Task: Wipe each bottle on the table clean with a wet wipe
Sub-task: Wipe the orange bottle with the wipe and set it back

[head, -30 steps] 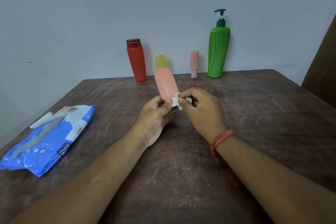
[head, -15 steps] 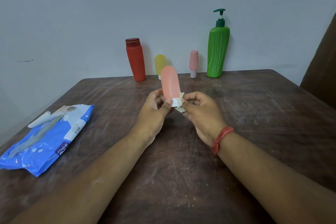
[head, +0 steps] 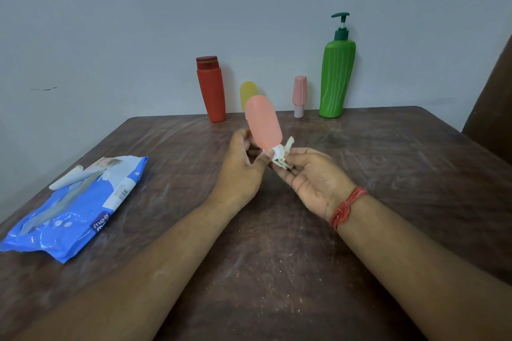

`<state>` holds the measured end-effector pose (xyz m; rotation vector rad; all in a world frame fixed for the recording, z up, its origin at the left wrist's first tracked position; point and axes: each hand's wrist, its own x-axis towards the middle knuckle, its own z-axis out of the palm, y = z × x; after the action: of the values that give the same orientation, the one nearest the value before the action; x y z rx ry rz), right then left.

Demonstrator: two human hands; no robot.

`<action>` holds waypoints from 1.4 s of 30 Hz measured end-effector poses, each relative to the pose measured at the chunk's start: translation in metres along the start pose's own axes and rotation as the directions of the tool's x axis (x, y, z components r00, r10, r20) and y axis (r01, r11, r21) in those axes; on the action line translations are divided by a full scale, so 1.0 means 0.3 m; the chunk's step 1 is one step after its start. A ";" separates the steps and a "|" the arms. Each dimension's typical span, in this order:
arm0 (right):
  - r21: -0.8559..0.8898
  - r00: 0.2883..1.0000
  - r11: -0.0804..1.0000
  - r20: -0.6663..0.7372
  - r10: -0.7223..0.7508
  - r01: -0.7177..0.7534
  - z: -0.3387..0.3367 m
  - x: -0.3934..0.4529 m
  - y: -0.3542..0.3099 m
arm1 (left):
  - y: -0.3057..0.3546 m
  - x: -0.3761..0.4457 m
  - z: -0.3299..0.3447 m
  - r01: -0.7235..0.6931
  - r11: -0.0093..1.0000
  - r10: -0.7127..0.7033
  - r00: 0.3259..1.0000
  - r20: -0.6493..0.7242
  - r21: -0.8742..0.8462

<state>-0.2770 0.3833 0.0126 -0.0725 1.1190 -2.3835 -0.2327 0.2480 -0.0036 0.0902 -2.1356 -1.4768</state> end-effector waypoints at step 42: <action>-0.824 0.576 -0.140 0.494 -0.652 0.549 -0.072 0.037 -0.090 | -0.053 0.009 -0.013 0.150 0.989 -0.145 0.958 0.247 -0.002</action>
<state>-0.3035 0.4077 0.0164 -1.2235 3.0393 -1.6984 -0.2370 0.2373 -0.0156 0.0625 -2.3529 -1.6716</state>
